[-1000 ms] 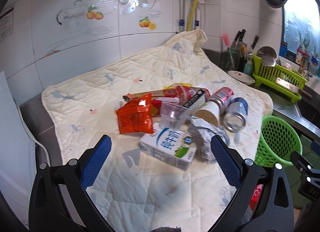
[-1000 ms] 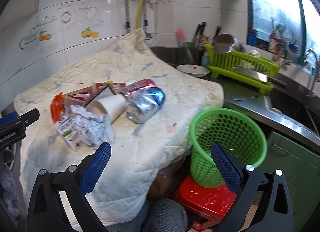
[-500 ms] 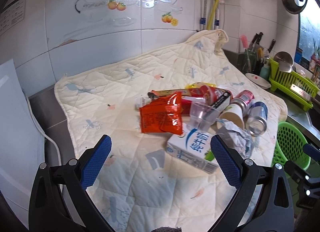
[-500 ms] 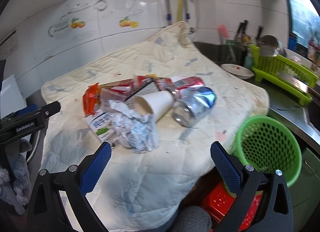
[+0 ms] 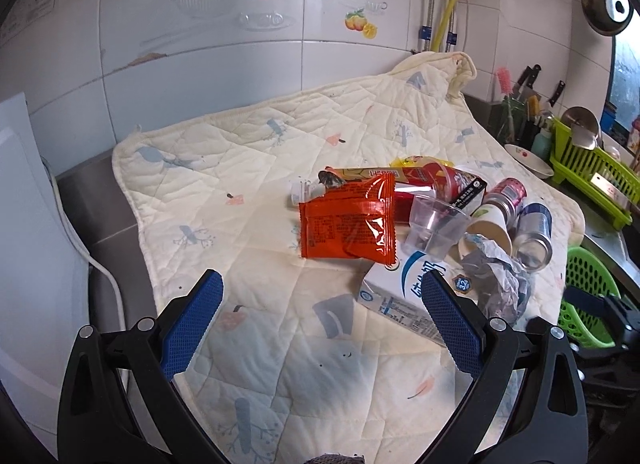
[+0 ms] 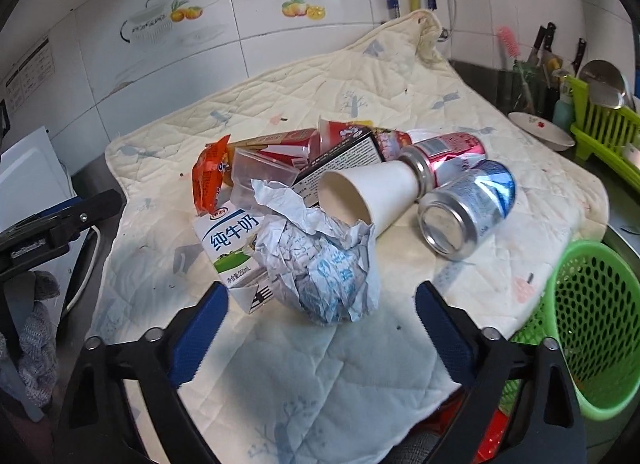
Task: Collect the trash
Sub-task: 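Reach the right gripper to the crumpled foil paper and close on it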
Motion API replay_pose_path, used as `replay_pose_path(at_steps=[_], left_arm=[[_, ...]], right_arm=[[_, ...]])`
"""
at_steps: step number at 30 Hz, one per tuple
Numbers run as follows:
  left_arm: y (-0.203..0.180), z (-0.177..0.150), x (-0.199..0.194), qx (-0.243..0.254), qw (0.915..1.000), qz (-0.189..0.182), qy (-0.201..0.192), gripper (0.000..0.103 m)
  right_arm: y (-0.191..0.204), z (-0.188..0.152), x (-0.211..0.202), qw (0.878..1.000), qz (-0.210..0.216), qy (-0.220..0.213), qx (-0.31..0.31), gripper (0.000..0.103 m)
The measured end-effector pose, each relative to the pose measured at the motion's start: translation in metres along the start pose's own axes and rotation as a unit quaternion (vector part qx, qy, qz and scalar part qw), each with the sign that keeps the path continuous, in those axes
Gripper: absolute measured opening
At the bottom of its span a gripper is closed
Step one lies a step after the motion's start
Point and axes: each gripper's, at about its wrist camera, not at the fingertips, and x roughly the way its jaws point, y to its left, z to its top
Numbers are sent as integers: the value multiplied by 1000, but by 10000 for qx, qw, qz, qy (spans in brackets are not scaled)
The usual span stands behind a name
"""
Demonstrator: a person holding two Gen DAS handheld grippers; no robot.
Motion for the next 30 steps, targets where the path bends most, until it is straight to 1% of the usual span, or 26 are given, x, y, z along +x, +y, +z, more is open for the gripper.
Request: replay_pose_path(at_steps=[9, 14, 17, 18, 20, 21, 22, 23, 25, 27, 30], left_arm=[[-6, 1, 11, 81, 9998, -172, 74, 97], [-10, 1, 14, 148, 9994, -303, 93, 97], [-12, 2, 14, 207, 9991, -374, 65, 96], [-12, 3, 14, 214, 9989, -407, 62, 96], [-13, 4, 15, 237, 9983, -523, 74, 95], [-14, 5, 16, 257, 9981, -552, 79, 95], [-15, 5, 17, 303, 9980, -557, 82, 95], [-16, 6, 18, 337, 9979, -547, 84, 95], [-16, 8, 20, 366, 9976, -569, 112, 95], [-16, 10, 24, 367, 9975, -583, 160, 95], [-15, 17, 32, 316, 9980, -500, 223, 95]], right_arm=[[-10, 6, 29, 9991, 322, 246, 156, 87], [-14, 7, 43, 9981, 461, 353, 201, 83], [-16, 8, 50, 9978, 466, 411, 218, 79], [-16, 7, 51, 9977, 477, 423, 232, 74], [-18, 7, 54, 9973, 499, 472, 258, 70], [-19, 7, 55, 9972, 504, 476, 273, 66], [-20, 6, 55, 9971, 513, 479, 291, 63], [-20, 6, 55, 9971, 511, 479, 303, 63], [-22, 6, 53, 9971, 512, 449, 329, 56], [-24, 6, 51, 9971, 507, 428, 363, 54], [-26, 6, 48, 9971, 505, 379, 424, 49]])
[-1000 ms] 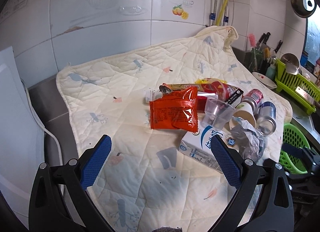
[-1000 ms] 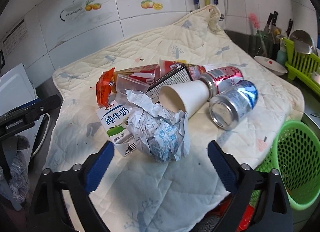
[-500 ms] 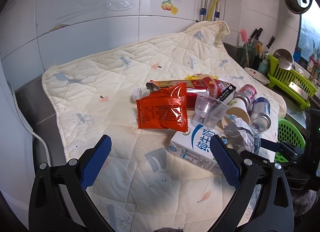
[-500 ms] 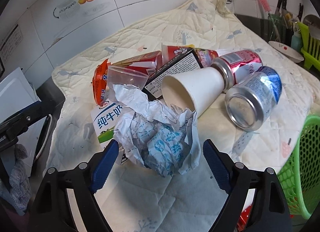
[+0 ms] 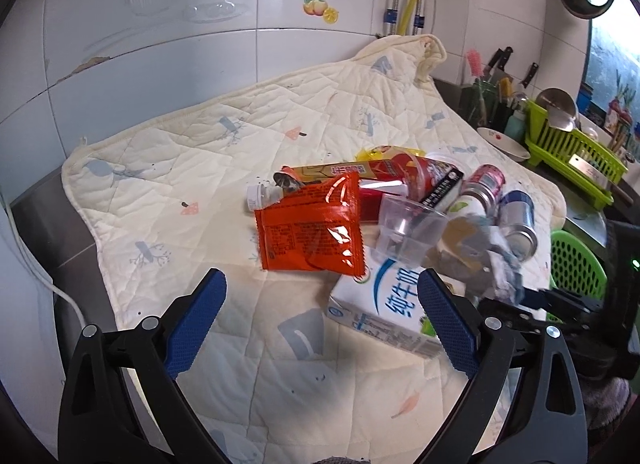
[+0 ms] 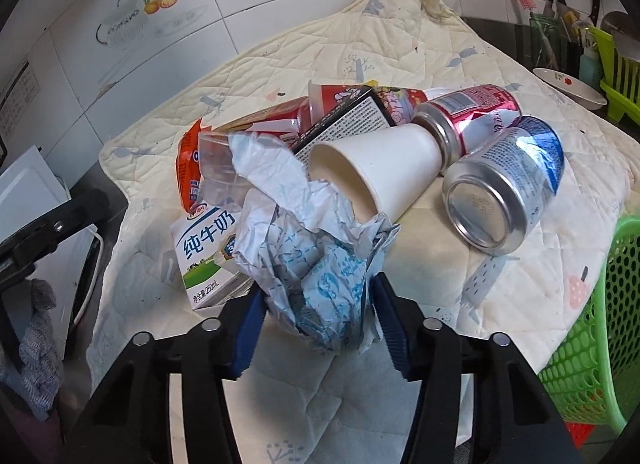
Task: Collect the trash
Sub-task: 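Reach the right gripper to the crumpled foil paper and close on it, then grasp the red snack bag with the left gripper while the right gripper lifts the foil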
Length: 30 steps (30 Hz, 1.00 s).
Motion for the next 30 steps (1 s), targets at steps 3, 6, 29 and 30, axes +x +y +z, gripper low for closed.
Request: replay_pose_path(at_steps=[3, 6, 29, 30], left_arm=[[2, 6, 9, -135, 9999, -11, 102, 94], [-3, 8, 15, -93, 9999, 32, 127, 91], [-3, 29, 78, -322, 9968, 538, 487, 88], [-3, 29, 80, -345, 9966, 544, 504, 87]], right_arm=[[0, -2, -4, 10000, -14, -44, 25, 44], [1, -4, -8, 10000, -51, -81, 7, 42], [-2, -12, -39, 9991, -15, -393, 177, 41], [-2, -12, -38, 9991, -20, -388, 182, 41]])
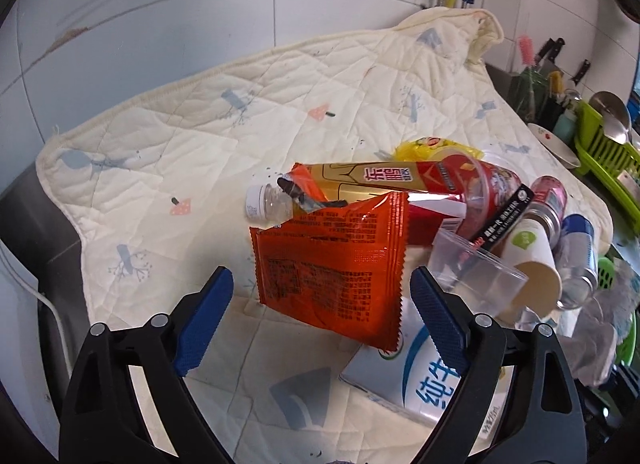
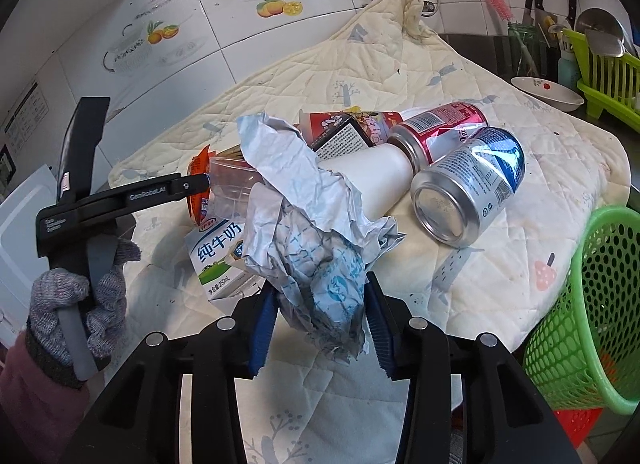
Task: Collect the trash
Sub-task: 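Grasp the red snack bag with the left gripper while the right gripper lifts the foil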
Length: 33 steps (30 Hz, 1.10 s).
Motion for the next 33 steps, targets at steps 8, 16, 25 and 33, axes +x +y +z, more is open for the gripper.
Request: replay_pose_path(at_steps=[8, 16, 25, 33], left_arm=[[4, 3, 12, -144, 9998, 79, 85, 71], [18, -1, 5, -398, 9987, -304, 80, 39], [33, -10, -21, -589, 9959, -670, -115, 27], [29, -14, -64, -474, 9916, -1092, -498, 26]], right_arm=[[-1, -2, 0, 10000, -19, 7, 59, 41], [-2, -4, -5, 9999, 12, -86, 100, 41], [2, -6, -17, 9997, 36, -221, 104, 41], [6, -5, -38, 9990, 22, -432, 90, 41]])
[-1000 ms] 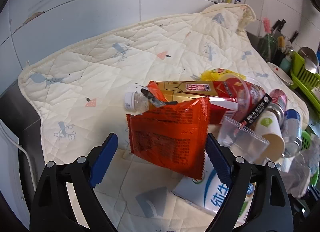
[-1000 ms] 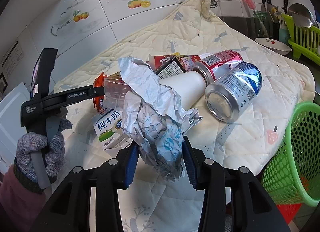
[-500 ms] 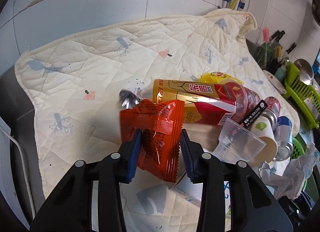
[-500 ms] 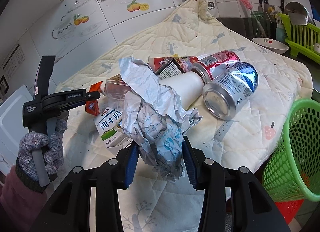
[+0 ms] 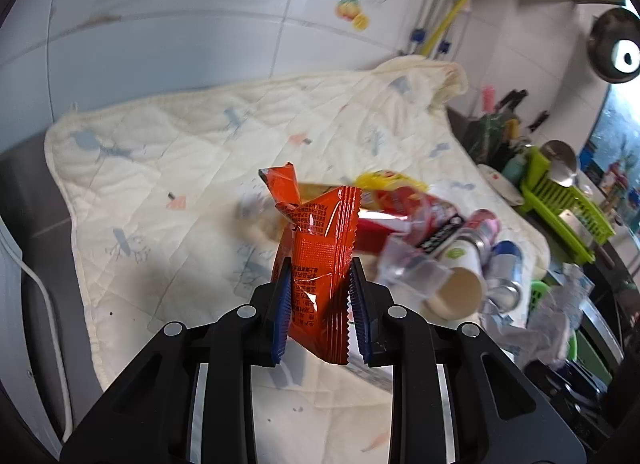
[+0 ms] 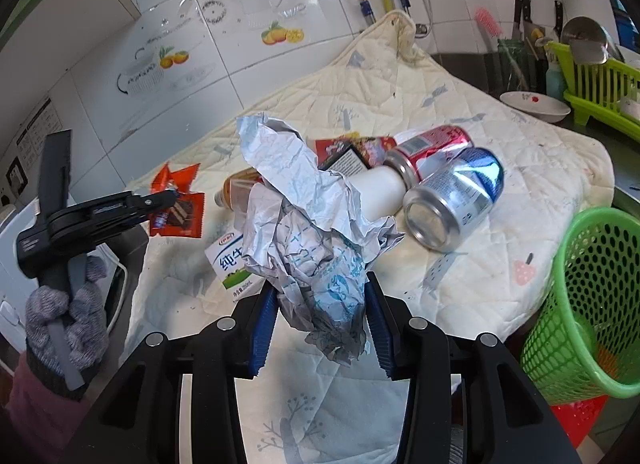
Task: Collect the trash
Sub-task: 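Grasp the red snack bag with the left gripper while the right gripper lifts the foil, then drop the foil into the green basket with the right gripper while the left drops the red bag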
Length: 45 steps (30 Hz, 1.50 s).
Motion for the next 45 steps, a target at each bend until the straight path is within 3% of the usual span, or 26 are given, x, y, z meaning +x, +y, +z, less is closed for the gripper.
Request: replay_pose_path(at_steps=[11, 21, 27, 35, 45], left_arm=[[-61, 6, -38, 486, 9940, -956, -196, 26], [-143, -7, -17, 1095, 9802, -1647, 101, 26], [-187, -17, 1, 1338, 9698, -1999, 397, 26], [-241, -33, 21, 1705, 9571, -2241, 688, 26], [-297, -55, 41, 2116, 9404, -2472, 989, 26]], right_arm=[[-35, 0, -42, 9977, -518, -349, 255, 41], [-116, -7, -87, 9814, -1684, -573, 726, 41], [-172, -20, -97, 9680, -2220, -402, 1096, 43], [-222, -40, -93, 9566, -2522, -212, 1446, 52], [-244, -52, -106, 9502, -2587, -293, 1710, 63]])
